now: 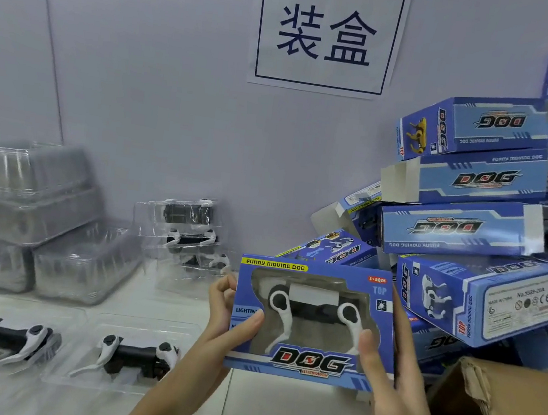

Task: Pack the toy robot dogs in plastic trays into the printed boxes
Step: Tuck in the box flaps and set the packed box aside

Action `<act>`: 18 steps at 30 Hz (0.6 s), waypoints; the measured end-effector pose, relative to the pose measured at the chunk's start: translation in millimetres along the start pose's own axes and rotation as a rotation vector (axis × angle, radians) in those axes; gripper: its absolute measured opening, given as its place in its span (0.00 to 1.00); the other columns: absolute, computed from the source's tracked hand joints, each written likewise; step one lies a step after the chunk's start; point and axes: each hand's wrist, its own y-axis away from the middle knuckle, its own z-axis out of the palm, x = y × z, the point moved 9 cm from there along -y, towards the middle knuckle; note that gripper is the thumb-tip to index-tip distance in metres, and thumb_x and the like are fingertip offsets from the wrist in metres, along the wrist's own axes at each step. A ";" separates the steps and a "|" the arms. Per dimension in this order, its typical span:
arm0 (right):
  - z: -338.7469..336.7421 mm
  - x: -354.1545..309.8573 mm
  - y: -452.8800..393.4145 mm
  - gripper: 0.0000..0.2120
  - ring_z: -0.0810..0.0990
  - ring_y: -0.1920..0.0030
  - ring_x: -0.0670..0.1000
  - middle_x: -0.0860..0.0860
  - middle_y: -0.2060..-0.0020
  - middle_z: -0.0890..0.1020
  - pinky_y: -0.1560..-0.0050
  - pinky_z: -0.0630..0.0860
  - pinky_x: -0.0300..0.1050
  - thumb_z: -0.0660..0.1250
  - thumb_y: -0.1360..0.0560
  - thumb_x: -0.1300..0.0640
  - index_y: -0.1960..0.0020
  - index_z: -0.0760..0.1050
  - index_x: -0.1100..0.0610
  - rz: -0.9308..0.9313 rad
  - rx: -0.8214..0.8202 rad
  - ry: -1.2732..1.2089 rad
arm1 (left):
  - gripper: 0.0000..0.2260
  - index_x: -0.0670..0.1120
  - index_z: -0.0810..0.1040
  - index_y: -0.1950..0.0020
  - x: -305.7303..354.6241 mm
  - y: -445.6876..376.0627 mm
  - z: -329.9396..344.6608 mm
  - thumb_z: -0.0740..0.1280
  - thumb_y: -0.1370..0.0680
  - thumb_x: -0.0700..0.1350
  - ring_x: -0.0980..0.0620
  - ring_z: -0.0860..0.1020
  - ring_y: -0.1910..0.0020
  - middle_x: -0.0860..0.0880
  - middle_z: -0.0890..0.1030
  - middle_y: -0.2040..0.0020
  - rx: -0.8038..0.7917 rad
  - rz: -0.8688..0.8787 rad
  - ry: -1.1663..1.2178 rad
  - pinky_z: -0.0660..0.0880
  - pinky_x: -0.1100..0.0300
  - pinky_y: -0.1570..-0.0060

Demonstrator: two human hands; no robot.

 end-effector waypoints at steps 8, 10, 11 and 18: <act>5.5 -9.7 2.9 0.35 0.76 0.40 0.27 0.18 0.41 0.73 0.44 0.71 0.27 0.65 0.22 0.45 0.23 0.50 0.27 -0.051 -0.164 0.181 | 0.21 0.53 0.68 0.34 2.7 -0.3 -7.6 0.73 0.21 0.43 0.42 0.84 0.39 0.40 0.80 0.33 0.064 -0.013 -0.055 0.83 0.57 0.51; 1.2 -15.1 6.1 0.41 0.82 0.44 0.35 0.28 0.42 0.80 0.46 0.76 0.28 0.69 0.25 0.45 0.23 0.47 0.25 -0.003 -0.269 0.214 | 0.11 0.47 0.71 0.37 11.9 -8.4 -9.2 0.65 0.19 0.41 0.49 0.86 0.48 0.39 0.84 0.43 0.063 0.030 -0.148 0.82 0.61 0.55; -4.0 -19.8 8.0 0.43 0.84 0.47 0.39 0.33 0.43 0.83 0.48 0.78 0.30 0.71 0.27 0.44 0.24 0.49 0.24 -0.007 -0.281 0.236 | 0.04 0.43 0.73 0.43 18.5 -5.6 -9.6 0.61 0.16 0.38 0.53 0.86 0.53 0.37 0.83 0.48 0.021 0.096 -0.203 0.80 0.64 0.55; -101.7 -59.9 41.1 0.40 0.87 0.54 0.46 0.45 0.55 0.88 0.56 0.85 0.43 0.78 0.44 0.45 0.34 0.69 0.31 -0.074 0.302 0.009 | 0.26 0.39 0.75 0.31 13.3 -10.3 -21.5 0.55 0.20 0.55 0.39 0.79 0.35 0.41 0.81 0.33 0.157 0.128 -0.088 0.83 0.50 0.51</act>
